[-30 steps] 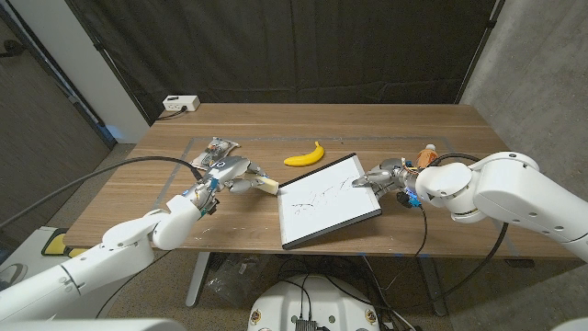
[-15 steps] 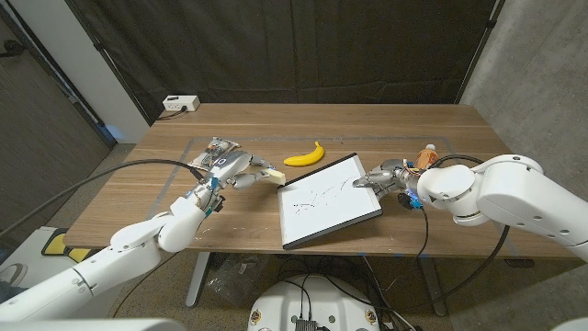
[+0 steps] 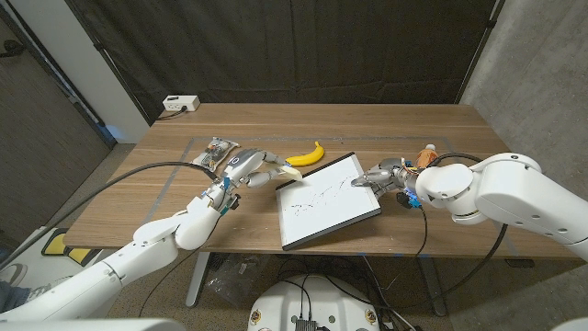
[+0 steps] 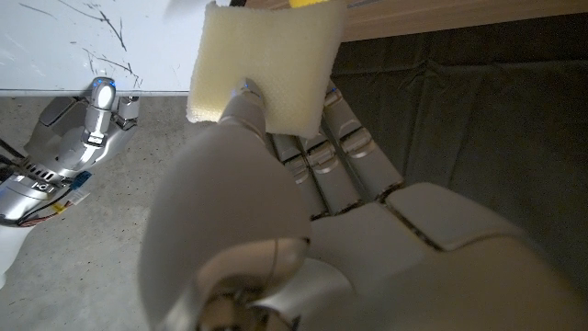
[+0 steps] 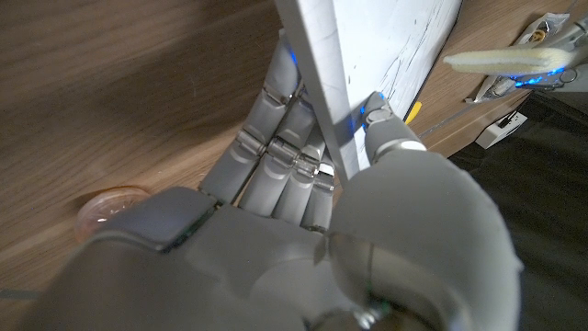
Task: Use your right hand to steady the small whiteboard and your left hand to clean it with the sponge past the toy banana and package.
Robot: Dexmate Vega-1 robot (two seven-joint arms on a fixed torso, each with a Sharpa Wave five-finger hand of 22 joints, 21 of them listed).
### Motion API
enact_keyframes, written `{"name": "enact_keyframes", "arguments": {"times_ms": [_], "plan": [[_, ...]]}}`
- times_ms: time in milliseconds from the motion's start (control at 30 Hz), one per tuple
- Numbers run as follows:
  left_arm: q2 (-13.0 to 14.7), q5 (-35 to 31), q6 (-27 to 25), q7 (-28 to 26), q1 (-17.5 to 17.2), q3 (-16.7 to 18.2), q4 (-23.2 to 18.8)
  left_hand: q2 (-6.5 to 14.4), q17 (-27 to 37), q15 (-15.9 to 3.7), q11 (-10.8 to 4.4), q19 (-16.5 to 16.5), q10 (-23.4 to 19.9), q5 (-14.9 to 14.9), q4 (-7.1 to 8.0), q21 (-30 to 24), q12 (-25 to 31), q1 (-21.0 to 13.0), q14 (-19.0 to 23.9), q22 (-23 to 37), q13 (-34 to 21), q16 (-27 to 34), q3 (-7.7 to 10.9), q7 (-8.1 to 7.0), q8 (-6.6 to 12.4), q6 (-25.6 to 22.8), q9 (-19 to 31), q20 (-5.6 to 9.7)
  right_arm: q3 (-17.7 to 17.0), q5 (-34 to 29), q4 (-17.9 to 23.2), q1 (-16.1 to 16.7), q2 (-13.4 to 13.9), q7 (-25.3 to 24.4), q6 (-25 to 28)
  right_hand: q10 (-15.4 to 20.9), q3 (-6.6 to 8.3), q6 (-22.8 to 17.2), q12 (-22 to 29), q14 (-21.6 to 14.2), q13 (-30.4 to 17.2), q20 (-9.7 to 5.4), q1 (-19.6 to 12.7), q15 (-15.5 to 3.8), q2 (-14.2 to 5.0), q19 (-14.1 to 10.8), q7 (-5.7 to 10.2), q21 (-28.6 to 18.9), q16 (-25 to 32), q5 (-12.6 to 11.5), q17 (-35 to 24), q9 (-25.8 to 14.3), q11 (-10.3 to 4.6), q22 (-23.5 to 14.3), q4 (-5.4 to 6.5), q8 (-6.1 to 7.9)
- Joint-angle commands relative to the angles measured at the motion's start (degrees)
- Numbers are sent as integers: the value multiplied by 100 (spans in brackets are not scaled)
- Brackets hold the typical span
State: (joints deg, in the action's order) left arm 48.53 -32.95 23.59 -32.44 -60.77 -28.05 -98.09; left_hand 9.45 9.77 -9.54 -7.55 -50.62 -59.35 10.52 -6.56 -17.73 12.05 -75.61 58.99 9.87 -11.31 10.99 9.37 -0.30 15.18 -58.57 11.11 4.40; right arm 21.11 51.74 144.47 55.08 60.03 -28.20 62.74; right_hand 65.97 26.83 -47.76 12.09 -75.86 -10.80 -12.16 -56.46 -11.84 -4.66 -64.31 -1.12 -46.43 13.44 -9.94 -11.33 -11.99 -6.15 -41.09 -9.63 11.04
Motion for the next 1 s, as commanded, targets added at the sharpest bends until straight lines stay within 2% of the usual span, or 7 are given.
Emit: {"name": "enact_keyframes", "arguments": {"times_ms": [33,233,467,700,1000], "plan": [[-381,-365,1442,278,1056,-589,856,-22,31,-17,4,49,41,-6,8,50,-19,-14,-82,16,-29,-26,67,17,-24,-14,30,18,8,-44,-17,-13,-9,21,0,-3,320,10,-2,-15,-22,-102,-16,-19,-64,45,33,-16,15,-35,-26,-13,1,-34,252,18],[-631,-451,2361,426,1607,-882,1468,-23,33,-31,18,75,47,-5,13,73,-30,-11,-104,16,-31,-34,84,16,-37,-10,30,18,-61,-23,-10,86,-29,-56,-19,-3,342,-3,-3,-23,-22,-101,-3,-23,-65,49,29,-14,20,-35,-28,-13,22,-59,245,25],[-827,-410,2899,560,1757,-939,1875,-31,34,-48,33,74,57,-5,19,90,-43,-6,-121,14,-32,-38,104,17,-46,-27,31,28,-155,25,43,167,-44,-173,22,-8,354,8,-5,-18,-22,-101,9,-20,-60,50,29,-12,18,-34,-27,-12,18,-74,242,21],[-1008,-605,2983,682,1884,-1000,2133,-36,35,-30,21,101,64,-5,24,115,-53,0,-139,13,-33,-42,119,19,-59,-25,31,35,-80,-1,50,68,-120,-211,85,-2,369,6,-3,-18,-22,-101,22,-17,-60,52,23,-10,19,-33,-28,-11,8,-93,240,22],[-1145,-566,2879,1391,2187,-1330,2344,-46,35,-37,42,95,43,-4,27,134,-52,4,-133,12,-34,-37,140,6,-70,-41,30,27,-67,-31,64,22,-174,-247,124,0,385,5,-2,-24,-22,-101,42,-14,-58,55,24,-7,23,-32,-30,-11,5,-115,239,23]]}}
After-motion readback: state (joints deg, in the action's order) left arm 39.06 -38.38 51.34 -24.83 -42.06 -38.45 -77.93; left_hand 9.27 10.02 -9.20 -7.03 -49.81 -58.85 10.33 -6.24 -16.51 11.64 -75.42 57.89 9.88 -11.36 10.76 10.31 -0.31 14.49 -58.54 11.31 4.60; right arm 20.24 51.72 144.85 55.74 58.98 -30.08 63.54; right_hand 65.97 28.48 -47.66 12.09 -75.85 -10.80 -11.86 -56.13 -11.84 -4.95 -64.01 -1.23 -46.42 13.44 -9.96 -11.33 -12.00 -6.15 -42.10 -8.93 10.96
